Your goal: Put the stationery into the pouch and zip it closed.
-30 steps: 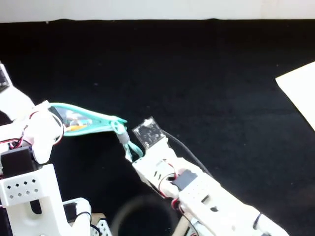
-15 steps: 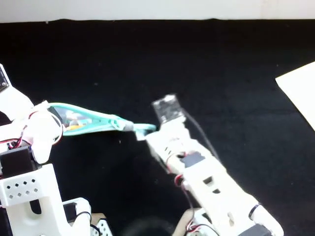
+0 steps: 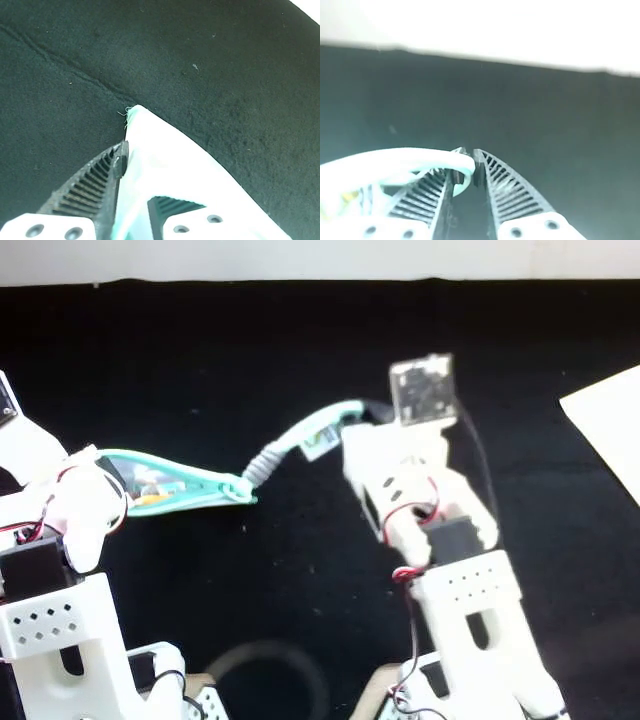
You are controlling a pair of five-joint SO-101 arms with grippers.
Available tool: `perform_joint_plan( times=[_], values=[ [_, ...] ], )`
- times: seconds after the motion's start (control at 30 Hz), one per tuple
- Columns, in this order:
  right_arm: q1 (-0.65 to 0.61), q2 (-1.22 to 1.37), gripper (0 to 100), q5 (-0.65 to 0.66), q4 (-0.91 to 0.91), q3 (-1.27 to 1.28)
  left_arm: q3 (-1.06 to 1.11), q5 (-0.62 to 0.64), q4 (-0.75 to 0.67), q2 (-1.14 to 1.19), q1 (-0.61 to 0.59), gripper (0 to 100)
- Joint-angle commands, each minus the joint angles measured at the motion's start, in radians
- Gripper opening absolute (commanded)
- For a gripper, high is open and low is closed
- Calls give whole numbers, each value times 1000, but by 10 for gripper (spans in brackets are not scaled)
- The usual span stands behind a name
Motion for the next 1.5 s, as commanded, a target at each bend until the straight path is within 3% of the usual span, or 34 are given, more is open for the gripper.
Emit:
perform_joint_plan(
  times=[0.0,0.23,0.43,0.67,0.87,1.2,1.37,1.47],
  values=[
    [7,-42,5,0,82,-202,1,3,-8,22,-5,7],
    [2,-73,5,0,272,-410,1,3,-8,22,-5,7],
    [-101,-94,5,2,383,-582,1,3,-8,21,-5,7],
    [-120,-91,5,2,424,-742,1,6,-8,21,-5,7],
    [-234,-65,5,8,421,-768,-4,6,-11,21,-2,7],
    [-325,111,5,9,378,-966,-105,3,-133,30,297,35],
    [-323,139,5,25,378,-1009,-335,5,84,28,311,216],
    [-323,140,5,60,374,-1010,-538,6,219,28,312,229]
  ],
)
